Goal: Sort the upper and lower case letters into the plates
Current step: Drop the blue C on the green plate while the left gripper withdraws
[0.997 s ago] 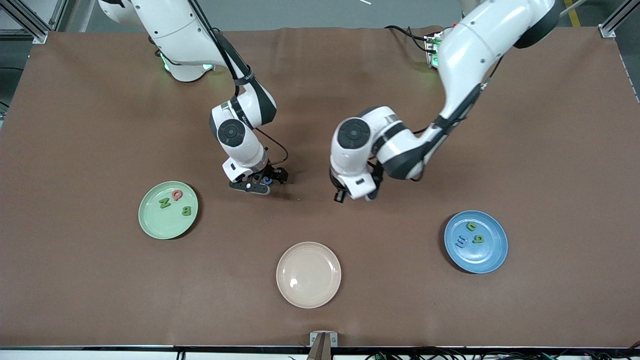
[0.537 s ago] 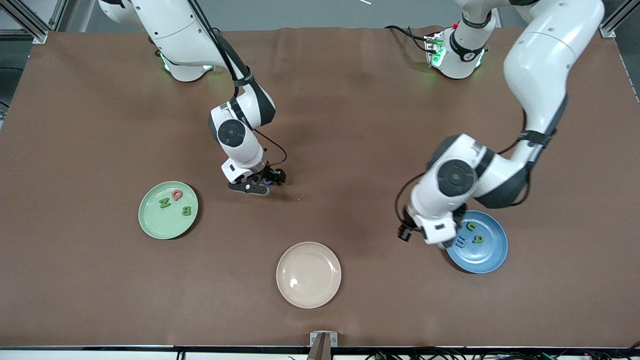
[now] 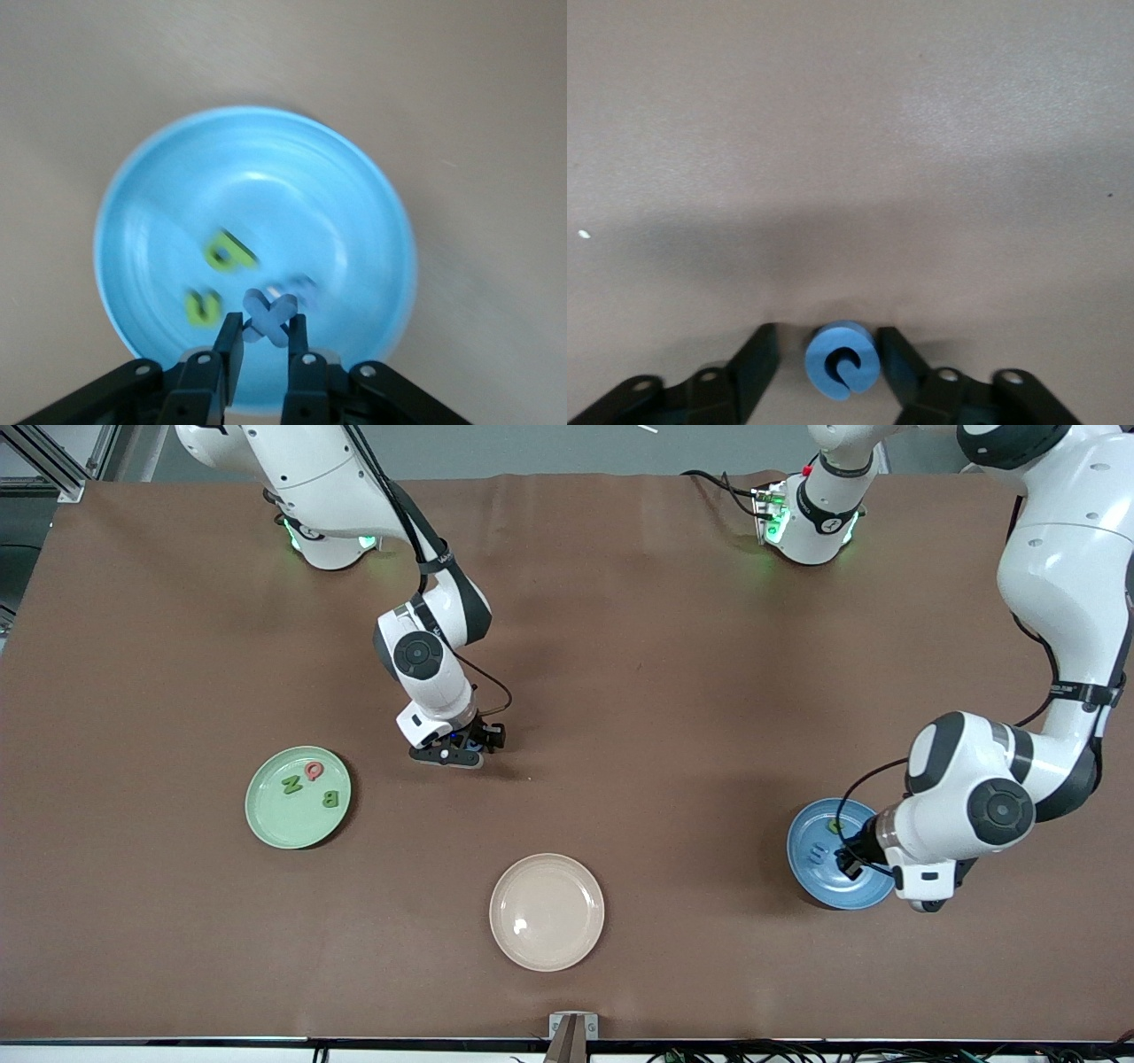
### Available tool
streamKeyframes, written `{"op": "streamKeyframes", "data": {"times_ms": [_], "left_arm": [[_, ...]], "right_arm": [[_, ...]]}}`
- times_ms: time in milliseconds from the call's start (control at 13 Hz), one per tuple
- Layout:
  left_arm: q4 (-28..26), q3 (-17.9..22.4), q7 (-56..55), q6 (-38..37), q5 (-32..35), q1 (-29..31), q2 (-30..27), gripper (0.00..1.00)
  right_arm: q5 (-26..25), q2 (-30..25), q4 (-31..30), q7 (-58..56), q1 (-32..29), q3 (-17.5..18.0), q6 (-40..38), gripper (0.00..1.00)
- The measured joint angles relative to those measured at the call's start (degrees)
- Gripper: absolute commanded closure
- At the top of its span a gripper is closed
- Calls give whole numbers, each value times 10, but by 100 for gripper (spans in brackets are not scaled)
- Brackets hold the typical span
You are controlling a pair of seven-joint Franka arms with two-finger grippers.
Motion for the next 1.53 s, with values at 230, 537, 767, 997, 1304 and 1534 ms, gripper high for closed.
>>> {"op": "streamKeyframes", "data": {"times_ms": [230,537,767,997,1304,1534], "left_arm": [[-4,22,30,0,0,-7,9,44],[0,28,53,1,0,-8,7,0],[4,8,66,-15,0,-10,-11,0],[15,-23,131,-55,1,-10,-65,0],[18,-25,227,-98,-27,3,-172,0],[19,-24,310,-152,-61,21,-233,0]], "right_arm": [[0,-5,0,2,1,-1,-6,100],[-1,-17,31,5,-1,-24,-103,100],[-2,-55,87,-76,-4,-90,-242,100],[-2,-71,99,-238,-33,-167,-278,100],[-1,-55,95,-420,-149,-175,-240,100],[-1,-20,95,-444,-170,-172,-198,100]]}}
